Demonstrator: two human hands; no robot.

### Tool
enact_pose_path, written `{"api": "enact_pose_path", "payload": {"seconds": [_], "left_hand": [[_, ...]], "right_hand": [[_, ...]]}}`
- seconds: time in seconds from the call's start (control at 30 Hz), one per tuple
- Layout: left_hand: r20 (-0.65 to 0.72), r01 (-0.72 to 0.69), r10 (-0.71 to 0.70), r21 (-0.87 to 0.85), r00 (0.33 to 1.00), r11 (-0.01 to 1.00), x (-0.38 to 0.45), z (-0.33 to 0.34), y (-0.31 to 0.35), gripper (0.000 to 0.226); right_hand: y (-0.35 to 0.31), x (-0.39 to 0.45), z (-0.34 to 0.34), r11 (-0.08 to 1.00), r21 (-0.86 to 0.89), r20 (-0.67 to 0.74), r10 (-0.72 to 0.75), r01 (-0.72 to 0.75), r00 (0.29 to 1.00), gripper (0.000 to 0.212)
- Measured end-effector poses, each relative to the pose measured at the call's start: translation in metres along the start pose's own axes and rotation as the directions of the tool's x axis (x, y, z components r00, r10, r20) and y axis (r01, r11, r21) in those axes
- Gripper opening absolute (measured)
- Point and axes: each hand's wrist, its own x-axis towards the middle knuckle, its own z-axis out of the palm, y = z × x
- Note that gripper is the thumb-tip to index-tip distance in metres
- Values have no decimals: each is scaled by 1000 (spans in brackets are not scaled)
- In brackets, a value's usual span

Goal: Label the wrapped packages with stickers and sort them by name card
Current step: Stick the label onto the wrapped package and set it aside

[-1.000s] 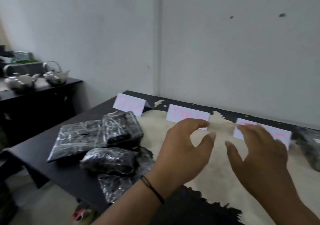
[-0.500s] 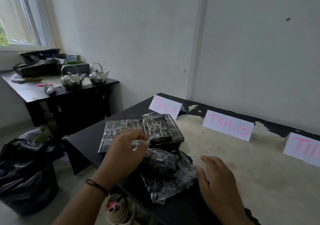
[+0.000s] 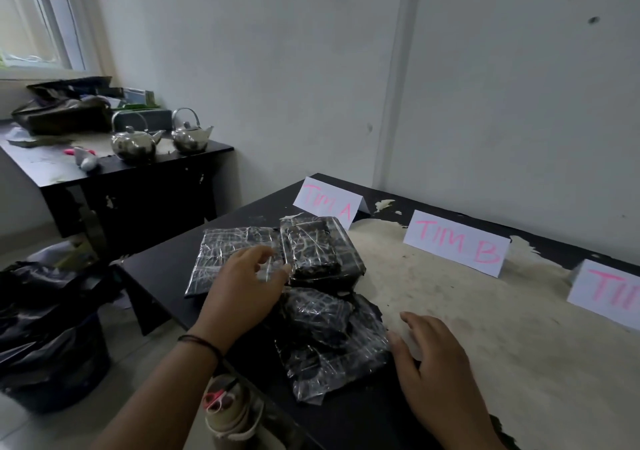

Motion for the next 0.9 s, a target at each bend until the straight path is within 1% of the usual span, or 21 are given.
{"api": "enact_pose_path", "payload": {"seconds": [0.13,0.23,0.27,0.33,0.37,0.43,0.47,0.5,0.57,0.63,0.67,0.73,0.77,0.83,0.9], "left_hand": [[-5,116,-116,63,993,991,19,-1,-8,37],[74,127,-142,170,987,977,33,0,-16,37],[90,149,-172,214,981,965,36,0,-19,40],[84,258,-304,350,949,900,43,-4,-25,48],[76,337,-396,398,915,853,45,-7,-29,55],[56,459,-531,432,845,777,49,-13,-42,78],[43,482,-552,433,833,762,51,-15,-47,89],[30,477,-541,434,840,764,52,-17,-51,95],[-8,443,-488,432,873,786,53,-20,-50,95],[-24,456,-480,358,877,815,53,-23,-45,97],[-16,490,-506,281,862,825,54,-24,-45,104],[-5,537,-541,128,841,834,55,-28,-46,119],[-14,541,-541,59,841,839,57,-31,-47,118],[-79,517,-523,-80,849,852,57,-38,-42,100],[-205,456,-476,-137,855,879,59,-44,-39,80]], "right_hand": [[5,2,5,1000,-13,-31,2,-2,1000,33],[8,4,8,1000,-19,-60,-19,18,998,30],[8,4,8,1000,-20,-67,-23,22,998,32],[5,5,7,1000,-20,-73,-19,18,997,41],[4,4,6,1000,-21,-82,-20,19,996,45],[4,4,6,999,-23,-83,-26,24,996,44],[4,4,5,999,-27,-78,-24,22,997,39],[4,5,5,999,-30,-72,-22,20,997,33],[3,5,5,999,-43,-59,-19,17,998,30],[2,4,4,998,-56,-46,-14,12,999,35],[2,4,4,998,-59,-43,-11,9,999,36],[2,4,4,998,-65,-43,1,-3,999,30],[2,4,4,998,-63,-41,10,-12,999,27],[3,5,4,998,-63,-31,21,-23,999,29],[1,5,3,998,-55,-17,35,-36,999,30]]}}
